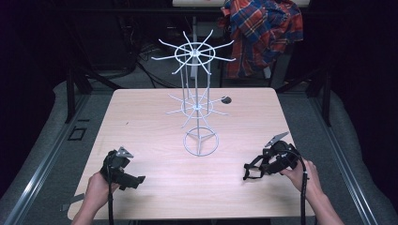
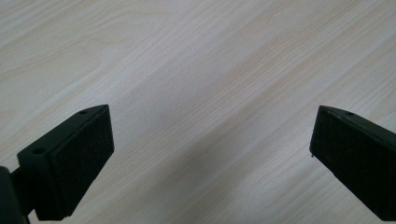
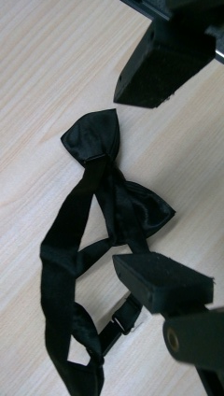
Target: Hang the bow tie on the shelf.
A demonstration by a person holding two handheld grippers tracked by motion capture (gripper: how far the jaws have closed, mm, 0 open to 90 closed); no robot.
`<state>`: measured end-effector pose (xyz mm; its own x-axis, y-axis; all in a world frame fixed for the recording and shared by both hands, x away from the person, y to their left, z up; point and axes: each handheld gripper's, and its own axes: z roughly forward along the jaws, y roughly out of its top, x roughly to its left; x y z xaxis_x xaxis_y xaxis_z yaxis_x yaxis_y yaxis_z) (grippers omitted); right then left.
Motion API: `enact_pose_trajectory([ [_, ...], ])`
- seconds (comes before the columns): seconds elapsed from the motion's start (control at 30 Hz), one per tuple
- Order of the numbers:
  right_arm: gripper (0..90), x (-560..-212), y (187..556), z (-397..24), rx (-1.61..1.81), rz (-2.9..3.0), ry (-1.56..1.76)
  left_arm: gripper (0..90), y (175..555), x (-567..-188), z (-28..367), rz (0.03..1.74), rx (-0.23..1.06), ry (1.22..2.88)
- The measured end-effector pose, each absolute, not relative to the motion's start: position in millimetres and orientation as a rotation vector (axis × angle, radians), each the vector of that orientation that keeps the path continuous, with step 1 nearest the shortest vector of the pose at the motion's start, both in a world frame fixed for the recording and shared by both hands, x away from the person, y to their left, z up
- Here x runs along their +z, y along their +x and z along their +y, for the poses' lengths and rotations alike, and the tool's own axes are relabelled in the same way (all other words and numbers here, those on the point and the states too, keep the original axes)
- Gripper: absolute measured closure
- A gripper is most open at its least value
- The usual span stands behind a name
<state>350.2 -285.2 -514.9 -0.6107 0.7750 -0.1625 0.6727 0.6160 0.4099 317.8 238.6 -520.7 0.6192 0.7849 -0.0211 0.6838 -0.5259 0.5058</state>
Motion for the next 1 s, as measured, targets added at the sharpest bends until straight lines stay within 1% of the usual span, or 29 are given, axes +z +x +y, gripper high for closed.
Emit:
enact_pose_trajectory([
  [0.07, 14.2, -515, 352, -284, 0.411, 2.539, 1.147, 0.0, 317, -521, 238, 1.156, 0.283, 2.378],
  [0.17, 12.1, -516, 352, -283, 0.405, 2.550, 1.134, 0.0, 317, -521, 238, 1.157, 0.285, 2.378],
  [0.23, 4.6, -519, 353, -282, 0.426, 2.529, 1.148, 0.0, 318, -521, 238, 1.159, 0.282, 2.379],
  [0.3, 1.6, -518, 354, -282, 0.398, 2.535, 1.145, 0.0, 317, -521, 238, 1.156, 0.280, 2.383],
  [0.37, 0.0, -519, 355, -282, 0.407, 2.534, 1.146, 0.0, 317, -521, 238, 1.157, 0.282, 2.383],
  [0.6, 0.4, -522, 359, -279, 0.401, 2.538, 1.132, 0.0, 318, -522, 237, 1.160, 0.277, 2.384],
  [0.63, 3.0, -523, 360, -278, 0.392, 2.541, 1.126, 0.0, 318, -522, 237, 1.161, 0.278, 2.384],
  [0.67, 9.7, -525, 361, -278, 0.417, 2.529, 1.124, 0.0, 318, -522, 237, 1.161, 0.278, 2.384],
  [0.7, 19.7, -524, 361, -278, 0.418, 2.540, 1.119, 0.0, 318, -522, 237, 1.163, 0.279, 2.383],
  [0.77, 30.5, -524, 362, -277, 0.412, 2.540, 1.120, 0.0, 318, -523, 238, 1.167, 0.276, 2.382],
  [0.8, 38.8, -524, 362, -277, 0.405, 2.551, 1.120, 0.0, 318, -523, 238, 1.167, 0.274, 2.384],
  [0.83, 41.5, -524, 362, -277, 0.401, 2.543, 1.122, 0.0, 318, -523, 238, 1.167, 0.276, 2.386],
  [0.87, 47.0, -524, 362, -277, 0.392, 2.536, 1.127, 0.0, 318, -523, 238, 1.168, 0.276, 2.385],
  [0.93, 55.0, -524, 363, -277, 0.390, 2.511, 1.148, 0.0, 318, -523, 237, 1.163, 0.276, 2.390],
  [1.0, 66.6, -524, 364, -278, 0.381, 2.532, 1.149, 0.0, 318, -524, 237, 1.162, 0.265, 2.402],
])
